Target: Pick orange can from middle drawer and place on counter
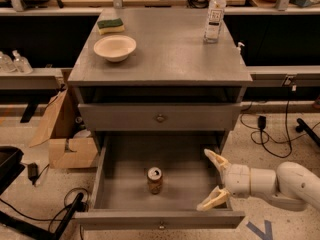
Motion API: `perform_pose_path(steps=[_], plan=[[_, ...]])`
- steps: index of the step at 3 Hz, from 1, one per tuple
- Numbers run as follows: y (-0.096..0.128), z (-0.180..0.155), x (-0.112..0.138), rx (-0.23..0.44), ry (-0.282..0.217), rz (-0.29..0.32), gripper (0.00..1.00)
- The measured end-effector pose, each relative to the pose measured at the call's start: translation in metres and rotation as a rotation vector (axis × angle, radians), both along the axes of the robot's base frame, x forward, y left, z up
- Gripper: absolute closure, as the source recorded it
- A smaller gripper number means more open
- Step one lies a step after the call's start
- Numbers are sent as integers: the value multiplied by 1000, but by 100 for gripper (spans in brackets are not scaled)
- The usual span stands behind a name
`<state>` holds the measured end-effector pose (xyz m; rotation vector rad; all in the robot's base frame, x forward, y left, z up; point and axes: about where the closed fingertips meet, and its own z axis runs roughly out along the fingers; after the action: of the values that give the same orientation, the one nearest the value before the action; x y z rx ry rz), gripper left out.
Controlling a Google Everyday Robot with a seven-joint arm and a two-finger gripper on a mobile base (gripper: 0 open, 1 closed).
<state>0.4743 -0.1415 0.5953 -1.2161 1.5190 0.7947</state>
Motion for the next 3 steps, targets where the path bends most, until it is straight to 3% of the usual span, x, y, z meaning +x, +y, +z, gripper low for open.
perform_pose_path(steps=[1,2,3], plan=[[30,-39,15,11,67,-31,0],[50,-78,35,-6,132,-125,0],[60,-103,63,-36,148,-218,0]])
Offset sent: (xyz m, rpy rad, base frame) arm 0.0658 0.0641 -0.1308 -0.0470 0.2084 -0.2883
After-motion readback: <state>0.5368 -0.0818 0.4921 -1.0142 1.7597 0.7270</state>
